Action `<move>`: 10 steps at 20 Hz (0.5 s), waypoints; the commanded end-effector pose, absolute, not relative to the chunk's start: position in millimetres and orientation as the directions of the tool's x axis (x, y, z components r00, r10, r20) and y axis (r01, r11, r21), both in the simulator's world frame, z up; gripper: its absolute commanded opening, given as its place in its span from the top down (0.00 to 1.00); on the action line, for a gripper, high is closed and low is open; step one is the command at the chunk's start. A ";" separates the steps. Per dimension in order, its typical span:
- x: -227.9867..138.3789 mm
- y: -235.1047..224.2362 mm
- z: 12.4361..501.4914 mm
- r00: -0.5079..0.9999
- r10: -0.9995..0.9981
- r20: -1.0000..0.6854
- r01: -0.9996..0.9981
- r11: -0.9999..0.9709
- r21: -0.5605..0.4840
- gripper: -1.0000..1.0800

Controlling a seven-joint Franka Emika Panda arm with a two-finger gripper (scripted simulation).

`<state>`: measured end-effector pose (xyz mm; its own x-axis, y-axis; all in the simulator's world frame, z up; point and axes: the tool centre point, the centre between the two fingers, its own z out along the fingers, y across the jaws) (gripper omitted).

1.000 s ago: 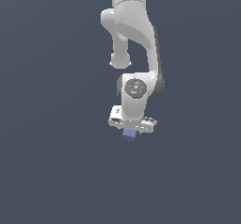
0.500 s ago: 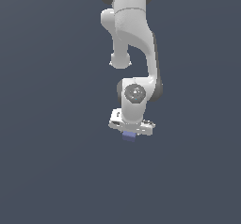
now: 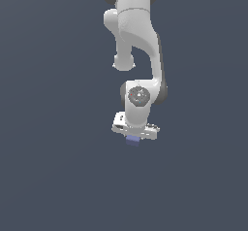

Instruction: Pick up the object and move it to a goal position.

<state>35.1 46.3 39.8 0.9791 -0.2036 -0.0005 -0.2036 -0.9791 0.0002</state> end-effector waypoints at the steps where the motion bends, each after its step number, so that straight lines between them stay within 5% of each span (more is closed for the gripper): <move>1: 34.6 46.7 41.7 0.979 -0.203 0.000 -0.203 -0.979 0.000 1.00; 10: 23.9 52.4 72.4 0.979 -0.203 0.000 -0.203 -0.979 0.000 1.00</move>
<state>26.1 50.9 64.6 0.9790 -0.2036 -0.0012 -0.2036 -0.9791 0.0005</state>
